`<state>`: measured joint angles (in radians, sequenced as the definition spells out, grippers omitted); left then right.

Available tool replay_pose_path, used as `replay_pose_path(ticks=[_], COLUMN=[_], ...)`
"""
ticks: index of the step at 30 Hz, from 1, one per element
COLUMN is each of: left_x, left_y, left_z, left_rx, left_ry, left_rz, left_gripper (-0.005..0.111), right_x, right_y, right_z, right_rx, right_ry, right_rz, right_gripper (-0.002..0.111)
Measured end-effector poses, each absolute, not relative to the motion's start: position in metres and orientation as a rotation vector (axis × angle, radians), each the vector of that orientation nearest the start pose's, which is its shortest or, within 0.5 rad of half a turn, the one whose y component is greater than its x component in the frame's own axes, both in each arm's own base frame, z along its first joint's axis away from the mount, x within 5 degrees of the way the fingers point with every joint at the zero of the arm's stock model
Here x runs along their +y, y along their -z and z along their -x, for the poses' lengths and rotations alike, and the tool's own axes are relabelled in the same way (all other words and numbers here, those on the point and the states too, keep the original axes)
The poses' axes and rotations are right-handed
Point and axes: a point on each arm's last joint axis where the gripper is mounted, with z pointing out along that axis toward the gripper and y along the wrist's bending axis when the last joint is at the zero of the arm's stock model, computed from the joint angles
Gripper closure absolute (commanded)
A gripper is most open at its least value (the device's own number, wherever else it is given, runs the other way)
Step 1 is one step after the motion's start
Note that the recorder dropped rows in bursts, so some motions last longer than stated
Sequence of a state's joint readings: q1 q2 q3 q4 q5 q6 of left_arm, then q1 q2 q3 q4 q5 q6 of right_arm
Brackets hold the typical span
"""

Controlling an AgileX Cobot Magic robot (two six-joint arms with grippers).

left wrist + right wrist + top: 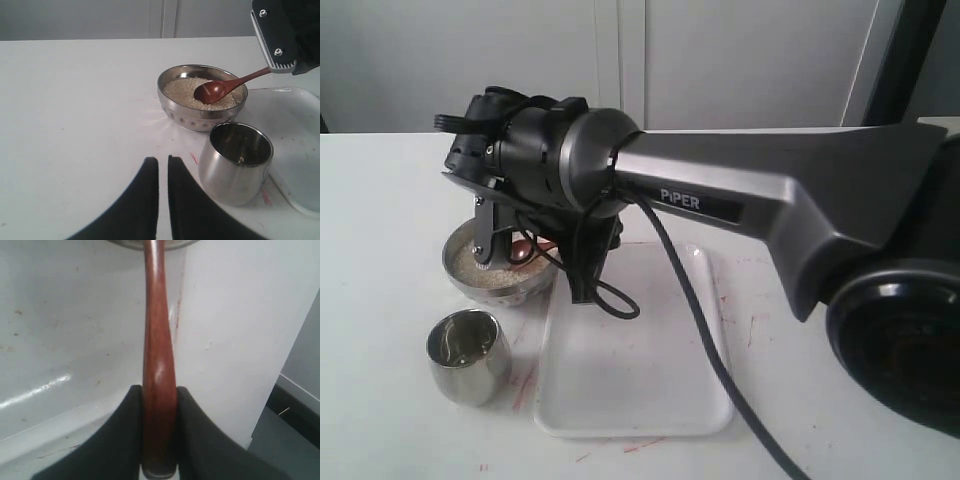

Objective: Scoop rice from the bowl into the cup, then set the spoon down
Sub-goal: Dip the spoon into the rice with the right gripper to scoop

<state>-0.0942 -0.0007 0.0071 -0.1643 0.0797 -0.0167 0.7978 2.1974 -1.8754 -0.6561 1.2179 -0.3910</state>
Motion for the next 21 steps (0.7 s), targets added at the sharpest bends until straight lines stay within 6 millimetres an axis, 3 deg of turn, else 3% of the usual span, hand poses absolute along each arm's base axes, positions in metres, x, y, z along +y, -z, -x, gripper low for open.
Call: replay_pose_path(ticks=[10,21], left_x=[-0.007,-0.007], left_y=[-0.204,-0.204], left_z=[-0.056,-0.056], left_rx=[1.572,1.572], left_ry=[0.226,0.226], left_rz=[0.058,0.058], left_gripper=[0.092,0.092], right_x=[0.296,0.296], right_y=[-0.212,-0.207], right_z=[-0.357,-0.355], right_rx=[2.183,2.349], right_ry=[0.79,0.641], right_rz=[1.777,1.604], right_gripper=[0.108,0.108])
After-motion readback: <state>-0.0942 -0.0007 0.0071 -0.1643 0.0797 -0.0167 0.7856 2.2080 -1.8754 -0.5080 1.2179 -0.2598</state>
